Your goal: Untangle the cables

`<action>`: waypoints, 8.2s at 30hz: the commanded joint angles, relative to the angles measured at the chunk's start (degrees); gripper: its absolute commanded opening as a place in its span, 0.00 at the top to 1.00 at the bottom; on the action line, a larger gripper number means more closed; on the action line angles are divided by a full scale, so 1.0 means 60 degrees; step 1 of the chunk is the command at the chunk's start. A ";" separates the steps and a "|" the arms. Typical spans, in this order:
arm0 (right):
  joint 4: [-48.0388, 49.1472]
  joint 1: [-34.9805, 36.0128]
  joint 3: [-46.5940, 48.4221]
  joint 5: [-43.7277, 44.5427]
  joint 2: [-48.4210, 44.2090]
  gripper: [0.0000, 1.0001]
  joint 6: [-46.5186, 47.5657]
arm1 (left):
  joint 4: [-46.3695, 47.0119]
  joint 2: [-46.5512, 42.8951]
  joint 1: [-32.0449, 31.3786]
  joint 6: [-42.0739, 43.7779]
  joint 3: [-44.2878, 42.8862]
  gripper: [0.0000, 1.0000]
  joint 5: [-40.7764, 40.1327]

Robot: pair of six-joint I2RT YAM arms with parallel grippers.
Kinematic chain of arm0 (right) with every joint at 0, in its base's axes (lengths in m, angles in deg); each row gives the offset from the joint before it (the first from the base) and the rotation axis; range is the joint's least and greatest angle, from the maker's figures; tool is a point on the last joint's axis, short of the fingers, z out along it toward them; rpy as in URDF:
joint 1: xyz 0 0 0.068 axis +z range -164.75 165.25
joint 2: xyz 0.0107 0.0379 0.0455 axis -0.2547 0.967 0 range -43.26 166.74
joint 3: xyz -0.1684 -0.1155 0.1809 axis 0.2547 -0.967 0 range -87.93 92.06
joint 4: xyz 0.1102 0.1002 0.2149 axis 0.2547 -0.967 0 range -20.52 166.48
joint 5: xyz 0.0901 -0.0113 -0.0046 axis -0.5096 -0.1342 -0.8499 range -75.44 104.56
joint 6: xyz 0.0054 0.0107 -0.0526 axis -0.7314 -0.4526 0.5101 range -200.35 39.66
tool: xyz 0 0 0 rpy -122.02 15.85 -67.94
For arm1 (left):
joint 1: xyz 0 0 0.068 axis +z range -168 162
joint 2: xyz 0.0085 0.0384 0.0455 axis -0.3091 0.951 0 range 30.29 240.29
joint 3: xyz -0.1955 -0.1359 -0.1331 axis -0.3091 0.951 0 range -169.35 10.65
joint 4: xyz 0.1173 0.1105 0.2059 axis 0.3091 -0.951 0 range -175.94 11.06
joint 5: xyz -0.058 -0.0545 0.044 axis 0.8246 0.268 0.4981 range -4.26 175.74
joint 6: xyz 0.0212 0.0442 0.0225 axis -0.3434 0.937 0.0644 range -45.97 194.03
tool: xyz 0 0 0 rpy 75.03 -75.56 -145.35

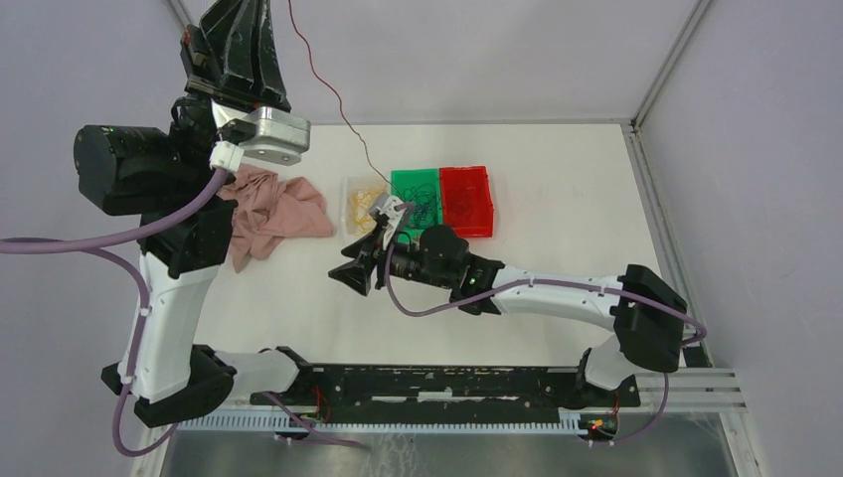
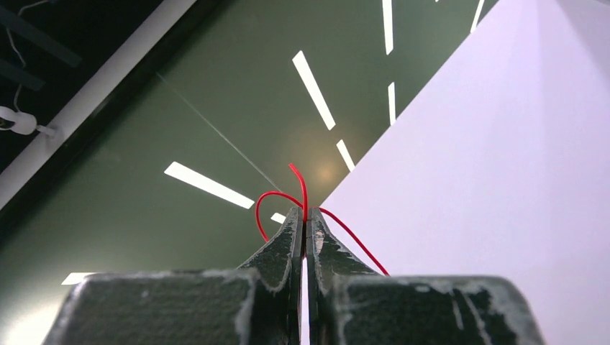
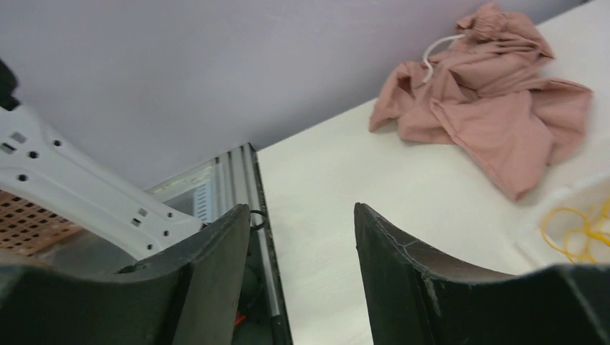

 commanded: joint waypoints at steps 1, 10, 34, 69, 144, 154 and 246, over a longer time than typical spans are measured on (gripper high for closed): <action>-0.0828 -0.0123 -0.0370 0.1708 -0.1161 0.36 0.0765 | -0.0404 -0.0459 -0.0031 -0.0529 0.0283 0.97 -0.0020; -0.2168 -0.0765 -0.2412 0.2805 -0.3887 0.26 0.0331 | -0.0498 -0.1166 -0.0037 -0.1176 0.1942 0.97 0.0398; -0.1890 -0.1704 -0.1062 0.2581 -0.0311 0.21 0.2432 | -0.0674 -0.1275 -0.0045 -0.2475 0.2293 0.97 0.0840; 0.5108 -0.3177 -0.4307 -0.0314 -0.2038 0.99 -0.3092 | -0.5817 -0.1665 0.0406 -0.7210 0.7319 0.96 0.3740; 0.4653 -0.3148 -0.4399 -0.1156 -0.1215 0.68 -0.3953 | -0.6100 -0.1047 0.0590 -0.7299 0.2675 0.97 0.5447; 0.5491 -0.3148 -0.5194 -0.1165 -0.0603 0.67 -0.4395 | -0.4791 -0.0937 0.0573 -0.7233 0.1715 0.97 0.4728; 0.0137 -0.1418 -0.5209 0.4200 -0.3163 0.18 -0.0803 | -0.1014 -0.0241 0.0569 -0.5620 0.1245 0.97 0.3163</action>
